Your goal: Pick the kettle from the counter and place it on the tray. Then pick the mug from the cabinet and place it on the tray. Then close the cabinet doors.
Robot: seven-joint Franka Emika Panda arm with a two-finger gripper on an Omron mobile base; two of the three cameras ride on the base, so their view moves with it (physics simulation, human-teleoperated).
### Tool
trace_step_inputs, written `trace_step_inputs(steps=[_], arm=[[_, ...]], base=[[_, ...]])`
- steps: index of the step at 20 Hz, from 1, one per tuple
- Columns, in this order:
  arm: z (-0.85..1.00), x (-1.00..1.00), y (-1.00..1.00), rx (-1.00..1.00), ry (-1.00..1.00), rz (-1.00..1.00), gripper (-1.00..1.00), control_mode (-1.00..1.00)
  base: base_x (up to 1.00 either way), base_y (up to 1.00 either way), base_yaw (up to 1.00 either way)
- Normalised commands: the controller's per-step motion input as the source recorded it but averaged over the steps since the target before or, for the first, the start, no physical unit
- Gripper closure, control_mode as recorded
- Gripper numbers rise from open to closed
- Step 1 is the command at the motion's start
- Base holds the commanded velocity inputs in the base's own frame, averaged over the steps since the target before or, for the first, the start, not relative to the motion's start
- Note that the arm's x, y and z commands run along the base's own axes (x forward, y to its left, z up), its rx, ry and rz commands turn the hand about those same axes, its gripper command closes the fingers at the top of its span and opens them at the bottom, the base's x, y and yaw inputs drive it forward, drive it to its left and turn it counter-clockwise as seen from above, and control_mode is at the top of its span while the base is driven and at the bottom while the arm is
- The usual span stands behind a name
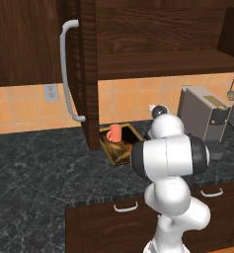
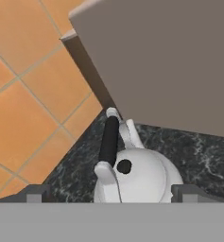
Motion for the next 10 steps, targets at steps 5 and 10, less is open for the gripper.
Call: trace_step_inputs(steps=[5, 10], arm=[[-0.04, 0.17, -0.04, 0.00, 0.02, 0.06, -1.00, -1.00], [-0.04, 0.03, 0.00, 0.00, 0.00, 0.02, -1.00, -1.00]], base=[[0.00, 0.00, 0.00], [0.00, 0.00, 0.00]])
